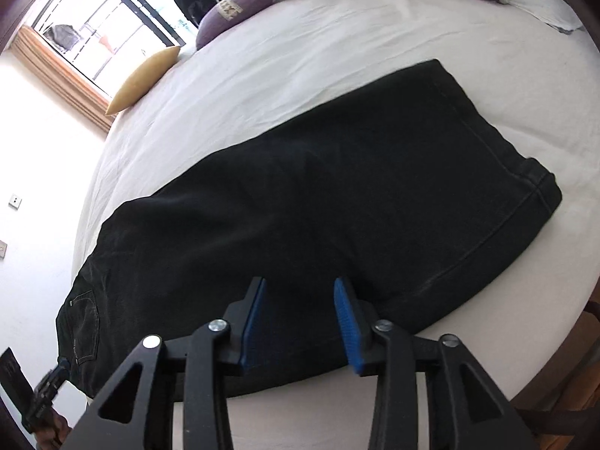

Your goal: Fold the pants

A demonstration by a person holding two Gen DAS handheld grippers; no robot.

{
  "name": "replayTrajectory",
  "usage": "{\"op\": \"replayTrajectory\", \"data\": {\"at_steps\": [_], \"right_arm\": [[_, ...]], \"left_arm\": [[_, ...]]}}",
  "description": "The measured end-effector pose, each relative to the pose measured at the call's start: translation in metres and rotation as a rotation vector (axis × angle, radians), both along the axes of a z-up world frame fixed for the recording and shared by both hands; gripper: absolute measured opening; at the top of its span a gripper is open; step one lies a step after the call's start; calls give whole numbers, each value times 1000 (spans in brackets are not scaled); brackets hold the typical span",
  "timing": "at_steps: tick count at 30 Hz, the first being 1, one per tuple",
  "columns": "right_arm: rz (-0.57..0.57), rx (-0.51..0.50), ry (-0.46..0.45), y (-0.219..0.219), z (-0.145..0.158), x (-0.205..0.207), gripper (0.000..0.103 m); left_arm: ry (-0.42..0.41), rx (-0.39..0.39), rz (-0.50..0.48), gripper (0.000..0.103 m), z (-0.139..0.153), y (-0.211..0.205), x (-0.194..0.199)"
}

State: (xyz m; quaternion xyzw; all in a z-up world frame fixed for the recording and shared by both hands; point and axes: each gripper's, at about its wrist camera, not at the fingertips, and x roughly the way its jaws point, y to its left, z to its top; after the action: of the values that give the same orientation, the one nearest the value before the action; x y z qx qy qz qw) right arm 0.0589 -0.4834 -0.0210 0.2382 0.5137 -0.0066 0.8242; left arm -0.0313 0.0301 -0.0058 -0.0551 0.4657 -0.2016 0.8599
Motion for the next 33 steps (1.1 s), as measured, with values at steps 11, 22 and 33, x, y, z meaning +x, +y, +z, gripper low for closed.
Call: {"op": "replayTrajectory", "data": {"at_steps": [11,22,33], "right_arm": [[-83,-49,-1,-40,8,-35,38],[-140,-6,-25,-79,0,-51,39],[-134,86,-62,-86,-13,-37,39]], "left_arm": [[-23,-35,96,28,-2,48,18],[131,-135,69,27,-52,14,152],[135,36,-151,27,-42,-118,177]]}}
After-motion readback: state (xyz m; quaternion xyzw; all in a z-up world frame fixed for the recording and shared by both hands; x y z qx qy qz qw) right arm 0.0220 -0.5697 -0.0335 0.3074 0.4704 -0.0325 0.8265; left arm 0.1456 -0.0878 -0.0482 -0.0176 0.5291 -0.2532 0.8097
